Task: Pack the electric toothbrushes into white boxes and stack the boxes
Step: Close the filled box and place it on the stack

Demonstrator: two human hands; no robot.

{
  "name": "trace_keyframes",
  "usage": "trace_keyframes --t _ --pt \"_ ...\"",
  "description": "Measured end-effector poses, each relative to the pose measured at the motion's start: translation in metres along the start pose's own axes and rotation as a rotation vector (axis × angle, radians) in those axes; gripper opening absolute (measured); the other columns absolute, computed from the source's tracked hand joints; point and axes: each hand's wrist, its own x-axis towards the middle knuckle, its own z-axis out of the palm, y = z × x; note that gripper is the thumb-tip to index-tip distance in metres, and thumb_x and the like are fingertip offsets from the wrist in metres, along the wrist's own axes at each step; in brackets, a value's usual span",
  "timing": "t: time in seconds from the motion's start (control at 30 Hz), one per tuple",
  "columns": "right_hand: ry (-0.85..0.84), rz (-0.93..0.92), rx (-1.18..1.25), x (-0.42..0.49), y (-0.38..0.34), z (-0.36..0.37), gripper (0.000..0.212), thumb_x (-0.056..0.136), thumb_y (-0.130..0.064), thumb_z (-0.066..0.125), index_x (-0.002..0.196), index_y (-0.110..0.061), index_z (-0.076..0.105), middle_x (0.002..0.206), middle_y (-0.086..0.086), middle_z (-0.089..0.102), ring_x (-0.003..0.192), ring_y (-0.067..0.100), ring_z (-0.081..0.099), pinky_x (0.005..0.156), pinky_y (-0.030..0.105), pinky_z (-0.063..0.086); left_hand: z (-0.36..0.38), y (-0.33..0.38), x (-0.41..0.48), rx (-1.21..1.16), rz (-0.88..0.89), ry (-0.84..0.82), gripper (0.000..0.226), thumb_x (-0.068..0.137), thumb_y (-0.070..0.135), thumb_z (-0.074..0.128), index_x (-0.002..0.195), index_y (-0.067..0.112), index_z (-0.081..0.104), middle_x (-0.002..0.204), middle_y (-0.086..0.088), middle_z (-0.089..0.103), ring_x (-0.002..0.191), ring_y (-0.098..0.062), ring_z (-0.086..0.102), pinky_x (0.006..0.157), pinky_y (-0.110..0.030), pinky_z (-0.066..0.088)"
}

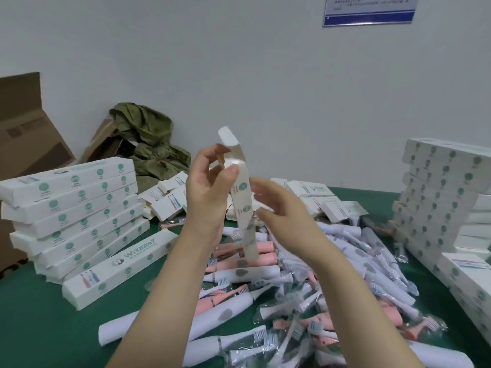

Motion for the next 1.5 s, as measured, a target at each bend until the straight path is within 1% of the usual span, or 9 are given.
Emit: trace_keyframes --t 0.2,0.3,0.47,0.63,0.83,1.0,1.27,1.37,1.5 --pt "0.176 -0.012 0.323 -0.003 -0.022 -0.017 0.031 0.1 -0.043 0.034 0.118 -0.038 0.058 0.127 -0.008 0.061 0.116 0.004 0.057 0.099 0.024 0.045 0.028 -0.013 -0.023 0.532 0.161 -0.06 0.018 0.069 0.037 0.06 0.086 0.036 0.057 0.097 0.01 0.052 0.09 0.001 0.052 0.077 -0.014 0.04" --pt "0.244 -0.106 0.169 -0.003 -0.025 -0.015 0.032 0.101 -0.026 0.041 0.129 -0.034 0.055 0.129 -0.019 0.056 0.118 -0.008 0.05 0.102 0.019 0.039 0.039 -0.017 -0.026 0.591 0.239 -0.012 0.024 0.073 0.041 0.06 0.095 0.037 0.053 0.101 0.016 0.049 0.096 0.001 0.05 0.08 -0.01 0.037" --pt "0.346 -0.087 0.292 0.001 -0.02 -0.019 0.032 0.1 -0.015 0.043 0.111 -0.039 0.062 0.108 -0.016 0.065 0.096 -0.004 0.062 0.087 0.022 0.05 0.028 -0.033 -0.033 0.727 0.121 -0.033 0.082 0.069 0.036 0.08 0.13 0.048 0.027 0.126 0.019 0.045 0.122 -0.003 0.039 0.101 -0.023 0.033" --pt "0.31 -0.124 0.176 0.001 -0.009 -0.015 0.033 0.099 -0.019 0.046 0.119 -0.038 0.062 0.105 -0.022 0.065 0.105 0.0 0.058 0.094 0.026 0.047 0.014 -0.042 -0.037 0.683 0.161 0.038 0.06 0.071 0.024 0.083 0.104 0.058 0.046 0.104 0.023 0.055 0.102 0.014 0.048 0.08 -0.001 0.037" --pt "0.437 -0.257 -0.108 -0.002 -0.005 -0.009 0.038 0.091 -0.021 0.045 0.123 -0.028 0.064 0.061 -0.02 0.058 0.057 -0.005 0.051 0.055 0.006 0.036 0.015 -0.04 -0.039 0.674 0.183 0.085 0.064 0.065 0.022 0.085 0.101 0.057 0.046 0.098 0.021 0.055 0.097 0.017 0.048 0.078 0.001 0.034" --pt "0.449 -0.365 -0.216 -0.003 -0.006 -0.004 0.039 0.091 -0.015 0.043 0.126 -0.012 0.061 0.125 0.002 0.063 0.117 -0.002 0.05 0.094 0.013 0.041 0.015 -0.034 -0.041 0.649 0.188 0.099 0.061 0.063 0.025 0.084 0.1 0.057 0.046 0.097 0.021 0.056 0.095 0.012 0.051 0.078 -0.001 0.036" --pt "0.368 -0.348 -0.513 -0.003 -0.004 0.013 0.054 0.097 -0.034 0.024 0.139 -0.007 0.045 0.146 0.008 0.044 0.136 0.018 0.038 0.108 0.017 0.02 0.016 -0.032 -0.04 0.551 0.067 0.162 0.054 0.065 0.029 0.064 0.118 0.017 0.065 0.108 0.005 0.063 0.103 -0.003 0.058 0.09 -0.013 0.043" --pt "0.289 -0.309 -0.148 -0.002 -0.005 0.013 0.047 0.098 -0.033 0.028 0.14 -0.018 0.045 0.144 -0.001 0.047 0.132 0.002 0.04 0.11 0.017 0.028 0.008 -0.029 -0.036 0.617 0.084 0.131 0.053 0.067 0.019 0.082 0.112 0.038 0.058 0.107 0.018 0.06 0.106 0.0 0.055 0.093 -0.021 0.044" --pt "0.486 0.039 0.416 0.003 0.003 -0.008 0.02 0.101 -0.028 0.038 0.111 -0.026 0.056 0.111 0.001 0.067 0.099 0.006 0.065 0.083 0.023 0.054 -0.007 -0.013 -0.03 0.337 0.025 0.1 0.058 0.067 0.026 0.083 0.115 0.036 0.052 0.118 0.014 0.061 0.119 -0.006 0.052 0.105 -0.036 0.04"
